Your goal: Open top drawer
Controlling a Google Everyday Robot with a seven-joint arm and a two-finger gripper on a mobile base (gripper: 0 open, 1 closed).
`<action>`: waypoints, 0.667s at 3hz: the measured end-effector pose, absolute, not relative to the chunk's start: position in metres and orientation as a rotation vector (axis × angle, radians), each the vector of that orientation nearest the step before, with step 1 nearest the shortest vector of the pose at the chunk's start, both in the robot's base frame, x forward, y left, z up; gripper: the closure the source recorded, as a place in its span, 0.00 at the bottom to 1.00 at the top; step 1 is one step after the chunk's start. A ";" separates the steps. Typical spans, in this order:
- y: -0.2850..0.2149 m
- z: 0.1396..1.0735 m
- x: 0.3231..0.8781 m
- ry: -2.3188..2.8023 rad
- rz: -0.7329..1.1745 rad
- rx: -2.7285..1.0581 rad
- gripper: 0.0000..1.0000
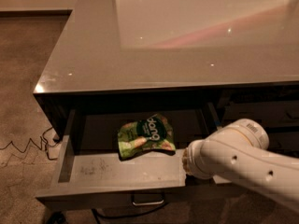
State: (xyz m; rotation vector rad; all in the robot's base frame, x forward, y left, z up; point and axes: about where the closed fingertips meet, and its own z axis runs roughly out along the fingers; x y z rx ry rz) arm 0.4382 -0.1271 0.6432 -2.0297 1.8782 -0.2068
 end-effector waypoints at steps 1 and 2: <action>-0.143 0.652 0.390 1.960 -0.283 -2.006 1.00; -0.141 0.651 0.387 1.958 -0.286 -2.014 1.00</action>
Offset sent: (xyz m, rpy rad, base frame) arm -0.0743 -0.0241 0.0088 -0.0837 0.0139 -0.1046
